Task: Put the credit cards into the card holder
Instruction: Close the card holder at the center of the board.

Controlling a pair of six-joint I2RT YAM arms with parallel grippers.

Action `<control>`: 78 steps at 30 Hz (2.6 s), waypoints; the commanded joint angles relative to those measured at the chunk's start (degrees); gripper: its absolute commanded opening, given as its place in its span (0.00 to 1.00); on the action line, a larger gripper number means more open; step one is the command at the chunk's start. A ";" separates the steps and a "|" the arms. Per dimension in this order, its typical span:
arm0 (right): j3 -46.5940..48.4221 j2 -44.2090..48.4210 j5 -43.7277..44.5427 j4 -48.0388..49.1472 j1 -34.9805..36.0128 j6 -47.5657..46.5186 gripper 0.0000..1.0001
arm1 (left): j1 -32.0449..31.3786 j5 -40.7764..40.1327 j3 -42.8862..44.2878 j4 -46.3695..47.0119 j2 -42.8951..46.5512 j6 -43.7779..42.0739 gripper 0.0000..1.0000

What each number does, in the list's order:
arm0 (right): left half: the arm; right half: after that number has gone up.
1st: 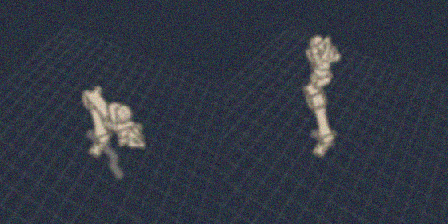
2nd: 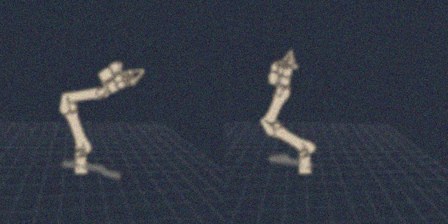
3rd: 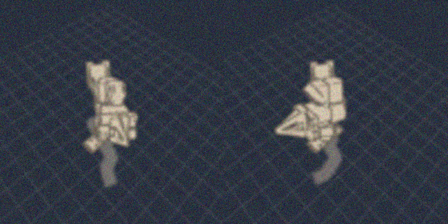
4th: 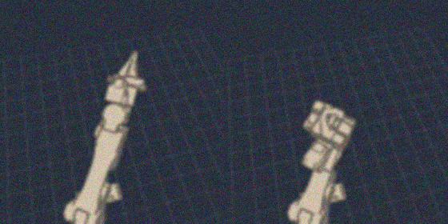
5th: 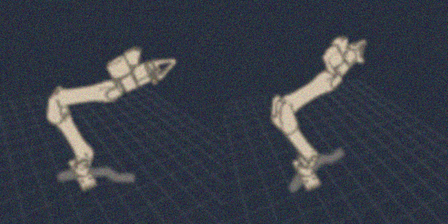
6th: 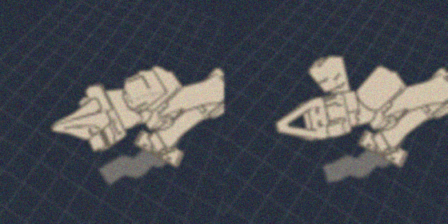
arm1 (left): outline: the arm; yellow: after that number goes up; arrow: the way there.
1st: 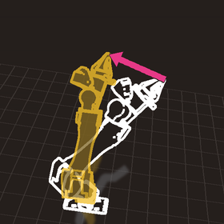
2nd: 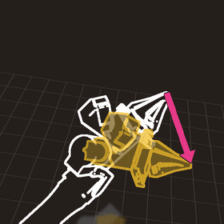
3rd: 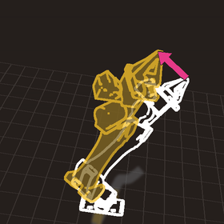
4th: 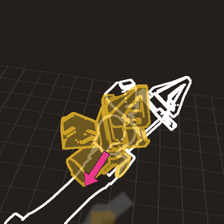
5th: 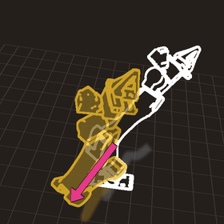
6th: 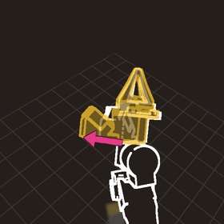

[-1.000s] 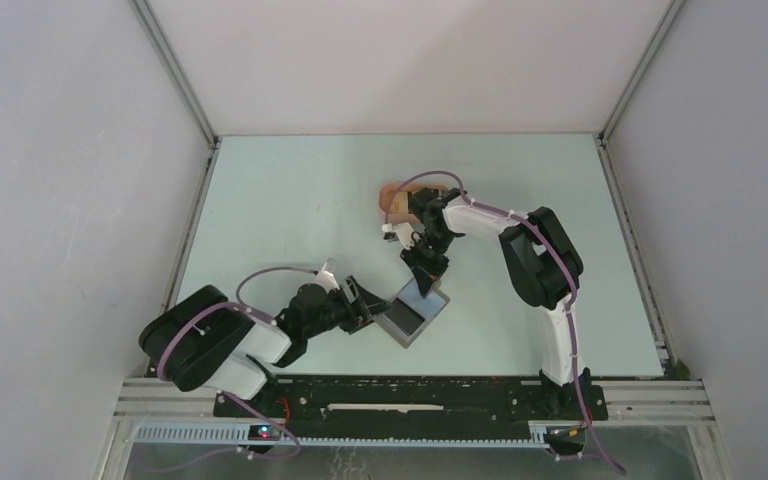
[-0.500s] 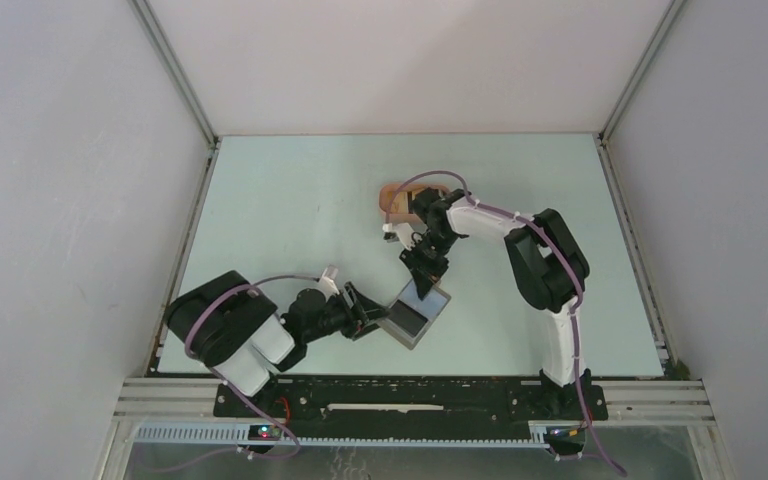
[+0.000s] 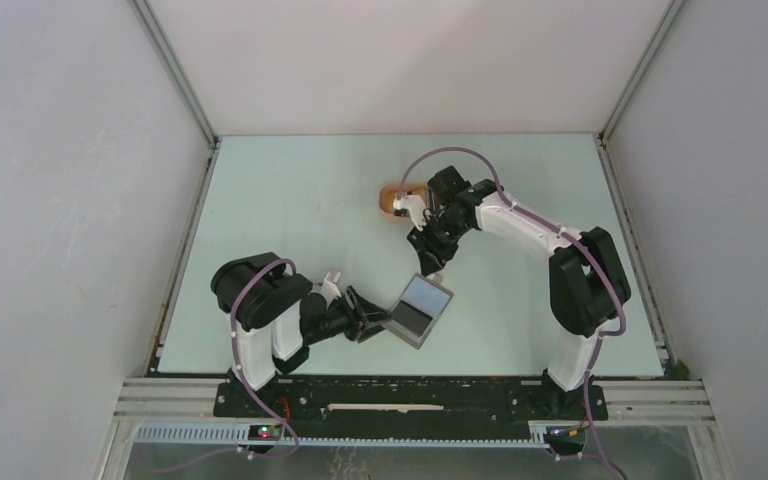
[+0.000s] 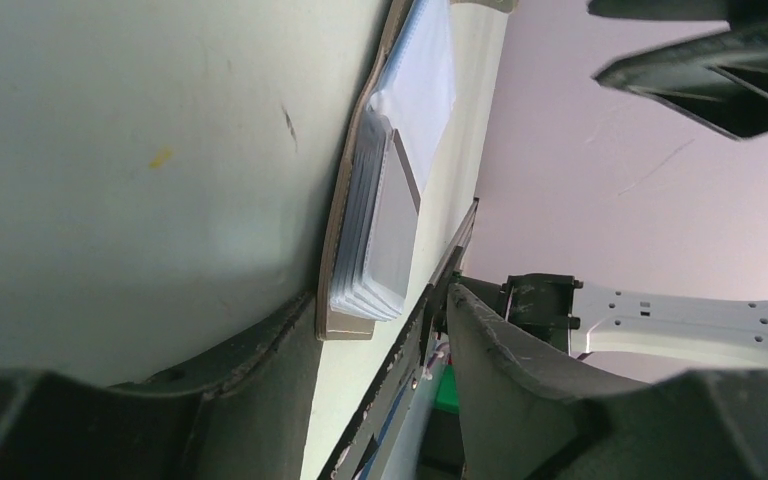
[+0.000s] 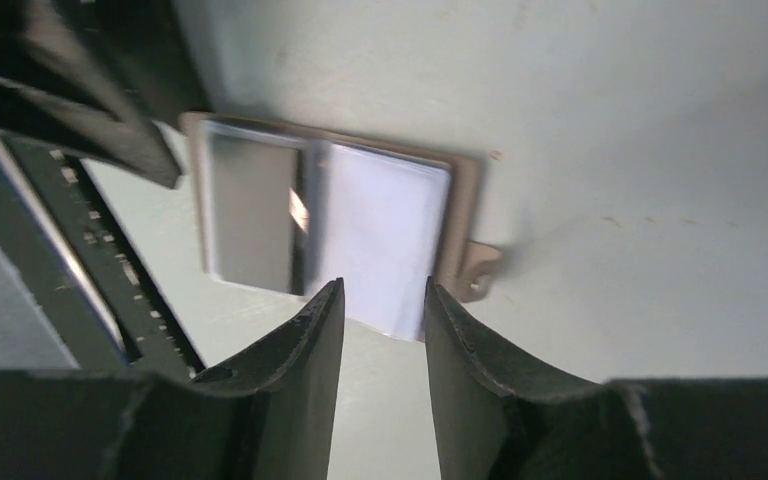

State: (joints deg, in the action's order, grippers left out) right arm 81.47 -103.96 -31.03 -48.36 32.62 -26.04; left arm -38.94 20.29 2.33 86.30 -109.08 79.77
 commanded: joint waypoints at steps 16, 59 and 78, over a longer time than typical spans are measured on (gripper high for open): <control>-1.36 -7.64 14.77 6.63 -0.44 1.97 0.40 | 0.02 0.05 -1.88 -2.02 -0.21 -2.07 0.53; 1.63 -1.60 -5.71 -2.17 2.87 0.73 0.01 | -2.76 -0.86 3.61 -2.38 9.25 -0.08 0.51; 1.23 0.16 -4.43 -0.78 -0.26 3.26 0.01 | -2.24 -4.84 18.24 -25.96 11.15 -4.08 0.51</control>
State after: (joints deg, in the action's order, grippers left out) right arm 81.17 -107.20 -34.98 -49.87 33.19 -23.86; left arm -41.45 17.47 16.16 66.32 -97.19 78.04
